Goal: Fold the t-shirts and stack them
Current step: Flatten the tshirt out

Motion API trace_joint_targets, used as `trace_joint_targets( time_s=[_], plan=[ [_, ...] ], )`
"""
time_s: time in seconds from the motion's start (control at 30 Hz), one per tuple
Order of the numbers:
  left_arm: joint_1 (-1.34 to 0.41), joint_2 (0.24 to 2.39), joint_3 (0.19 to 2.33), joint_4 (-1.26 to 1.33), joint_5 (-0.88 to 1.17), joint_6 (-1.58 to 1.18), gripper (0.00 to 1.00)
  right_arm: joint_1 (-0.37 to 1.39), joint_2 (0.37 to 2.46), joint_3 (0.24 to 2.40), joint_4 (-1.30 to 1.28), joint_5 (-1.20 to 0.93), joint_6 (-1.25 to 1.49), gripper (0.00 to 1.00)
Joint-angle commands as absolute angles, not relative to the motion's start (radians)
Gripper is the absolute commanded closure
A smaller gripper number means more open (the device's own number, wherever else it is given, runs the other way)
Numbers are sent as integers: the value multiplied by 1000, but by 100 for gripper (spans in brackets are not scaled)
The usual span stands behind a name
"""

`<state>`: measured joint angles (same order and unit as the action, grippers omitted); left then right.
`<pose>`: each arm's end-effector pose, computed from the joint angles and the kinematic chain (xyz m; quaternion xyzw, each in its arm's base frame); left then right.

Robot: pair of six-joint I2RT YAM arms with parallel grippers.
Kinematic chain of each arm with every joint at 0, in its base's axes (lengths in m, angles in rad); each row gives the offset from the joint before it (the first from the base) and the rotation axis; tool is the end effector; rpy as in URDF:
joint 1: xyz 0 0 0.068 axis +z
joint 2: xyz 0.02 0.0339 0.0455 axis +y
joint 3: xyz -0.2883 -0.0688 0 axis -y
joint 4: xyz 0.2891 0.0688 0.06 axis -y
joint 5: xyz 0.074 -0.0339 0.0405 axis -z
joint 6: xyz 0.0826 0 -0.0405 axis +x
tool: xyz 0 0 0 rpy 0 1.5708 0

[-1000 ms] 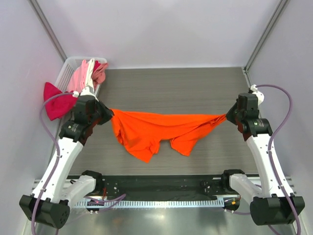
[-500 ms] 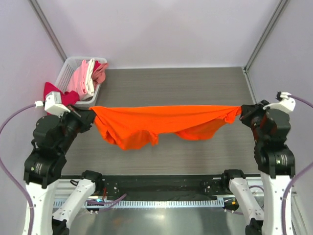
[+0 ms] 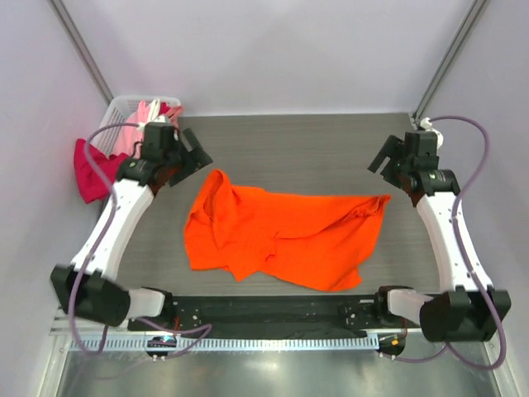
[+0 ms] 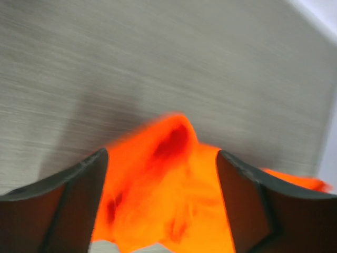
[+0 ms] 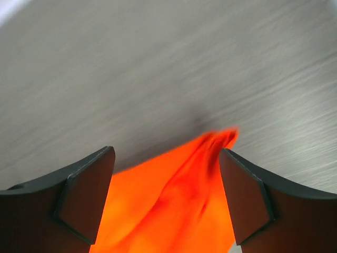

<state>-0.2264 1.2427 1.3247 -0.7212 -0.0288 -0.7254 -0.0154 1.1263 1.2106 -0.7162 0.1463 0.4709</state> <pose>0.3279 -0.0731 0.3765 -0.2269 0.8641 -0.1943 0.4051 0.3045 -0.0167 0.3659 0.2462 0.8553 0.0384 0.4542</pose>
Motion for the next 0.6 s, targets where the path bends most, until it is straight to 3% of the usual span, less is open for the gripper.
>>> trace_joint_targets(
  time_s=[0.0,0.3,0.43,0.57],
  plan=[
    [-222,1322,1330,-661,31,-758,11,-20,1103,1175,-666,74,497,13],
    [-267,1027,962,-578,101,-756,5,-20,959,911,-594,22,491,30],
    [-330,867,804,-586,185,-790,19,-20,902,812,-565,28,497,33],
    [-461,752,666,-627,143,-879,26,-20,881,770,-555,32,503,36]
  ],
)
